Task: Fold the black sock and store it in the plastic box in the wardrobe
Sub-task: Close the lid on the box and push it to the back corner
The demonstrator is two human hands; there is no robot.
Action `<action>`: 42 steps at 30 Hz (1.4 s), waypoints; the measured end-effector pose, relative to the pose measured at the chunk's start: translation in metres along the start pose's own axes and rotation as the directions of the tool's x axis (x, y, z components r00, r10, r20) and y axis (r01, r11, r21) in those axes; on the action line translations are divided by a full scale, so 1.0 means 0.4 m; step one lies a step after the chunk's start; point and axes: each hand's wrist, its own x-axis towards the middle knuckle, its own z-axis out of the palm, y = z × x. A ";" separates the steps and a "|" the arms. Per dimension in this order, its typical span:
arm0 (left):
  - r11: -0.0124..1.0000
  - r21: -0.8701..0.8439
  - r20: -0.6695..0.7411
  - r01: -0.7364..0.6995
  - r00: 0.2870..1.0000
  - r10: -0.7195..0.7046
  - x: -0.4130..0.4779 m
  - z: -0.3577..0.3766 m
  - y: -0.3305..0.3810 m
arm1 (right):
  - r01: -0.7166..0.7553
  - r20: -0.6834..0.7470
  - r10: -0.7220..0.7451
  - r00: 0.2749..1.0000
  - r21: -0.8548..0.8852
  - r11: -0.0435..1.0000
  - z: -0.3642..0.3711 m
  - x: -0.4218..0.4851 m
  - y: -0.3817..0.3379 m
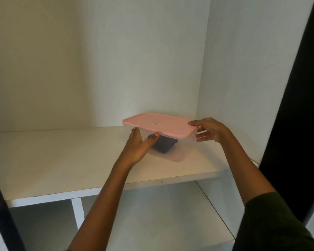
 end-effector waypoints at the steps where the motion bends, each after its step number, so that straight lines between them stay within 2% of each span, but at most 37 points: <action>1: 1.000 0.010 0.029 0.005 1.000 -0.005 0.018 0.004 0.003 | -0.018 -0.020 0.018 1.000 0.002 1.000 -0.006 -0.003 0.020; 3: 0.999 -0.004 0.083 0.048 0.995 -0.048 0.049 0.013 0.009 | -0.058 0.023 0.058 0.998 0.018 0.998 -0.011 -0.020 0.048; 6: 0.989 -0.111 0.101 0.097 0.991 -0.086 0.090 0.031 0.032 | -0.101 0.071 0.098 0.993 0.048 0.994 -0.013 -0.049 0.051; 8: 0.979 -0.199 0.209 0.049 0.978 -0.007 0.157 0.126 0.126 | -0.034 -0.090 0.047 0.995 0.141 0.989 -0.139 -0.055 0.054; 9: 0.974 -0.219 0.213 0.064 0.977 -0.017 0.159 0.127 0.129 | -0.024 -0.121 0.042 0.992 0.150 0.988 -0.134 -0.048 0.051; 15: 0.974 -0.206 0.044 0.090 0.996 -0.083 0.161 0.168 0.122 | 0.013 -0.325 0.042 0.945 0.165 0.986 -0.088 -0.038 0.059; 19: 0.984 -0.177 0.206 0.006 0.978 0.031 0.171 0.212 0.128 | 0.049 -0.448 0.021 0.894 0.145 0.988 -0.094 -0.012 0.054; 23: 0.999 -0.038 0.218 -0.022 0.976 0.029 0.182 0.255 0.125 | 0.054 -0.492 0.034 0.870 0.163 0.985 -0.100 0.016 0.065; 26: 1.000 -0.014 0.274 -0.028 0.961 0.031 0.214 0.288 0.110 | 0.059 -0.552 0.020 0.833 0.125 0.990 -0.097 0.036 0.066; 35: 0.993 0.111 0.173 -0.037 0.985 0.017 0.289 0.329 0.105 | 0.063 -0.513 0.040 0.858 0.182 0.981 -0.078 0.098 0.070; 42: 0.995 0.071 0.135 -0.064 0.989 0.054 0.295 0.353 0.078 | 0.045 -0.483 -0.012 0.876 0.057 0.997 -0.073 0.119 0.096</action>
